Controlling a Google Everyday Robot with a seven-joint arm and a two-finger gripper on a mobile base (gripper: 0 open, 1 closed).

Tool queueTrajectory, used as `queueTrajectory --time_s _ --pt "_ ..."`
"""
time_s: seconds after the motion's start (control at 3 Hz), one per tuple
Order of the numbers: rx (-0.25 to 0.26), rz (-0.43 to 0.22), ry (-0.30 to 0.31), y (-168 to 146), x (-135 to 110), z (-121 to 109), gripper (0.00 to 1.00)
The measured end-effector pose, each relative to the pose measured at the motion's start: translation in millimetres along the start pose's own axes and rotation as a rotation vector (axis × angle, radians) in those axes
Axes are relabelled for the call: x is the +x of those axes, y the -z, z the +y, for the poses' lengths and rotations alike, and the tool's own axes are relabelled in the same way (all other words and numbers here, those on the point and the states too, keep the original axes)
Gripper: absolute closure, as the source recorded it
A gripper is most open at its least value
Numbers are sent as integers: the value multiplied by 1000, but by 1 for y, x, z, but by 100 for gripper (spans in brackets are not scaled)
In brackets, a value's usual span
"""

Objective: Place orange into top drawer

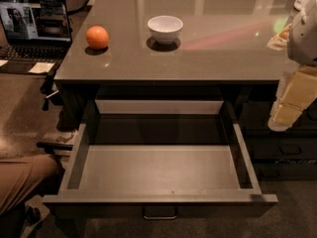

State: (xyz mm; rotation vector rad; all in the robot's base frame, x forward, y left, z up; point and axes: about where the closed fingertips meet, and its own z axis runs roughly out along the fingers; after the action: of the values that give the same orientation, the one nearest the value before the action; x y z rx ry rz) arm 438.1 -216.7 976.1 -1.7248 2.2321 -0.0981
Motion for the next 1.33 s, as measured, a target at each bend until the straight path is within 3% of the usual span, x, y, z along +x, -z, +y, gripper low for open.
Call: queueTrajectory --time_s 0.33,0.67,1.0,1.33 --pt "0 0 0 0 0 0 0" --pt "33 -81 -5 7 -16 -8 0" --pt "69 -224 7 21 -56 -21 0" --pt "67 -377 4 35 -117 -32 0"
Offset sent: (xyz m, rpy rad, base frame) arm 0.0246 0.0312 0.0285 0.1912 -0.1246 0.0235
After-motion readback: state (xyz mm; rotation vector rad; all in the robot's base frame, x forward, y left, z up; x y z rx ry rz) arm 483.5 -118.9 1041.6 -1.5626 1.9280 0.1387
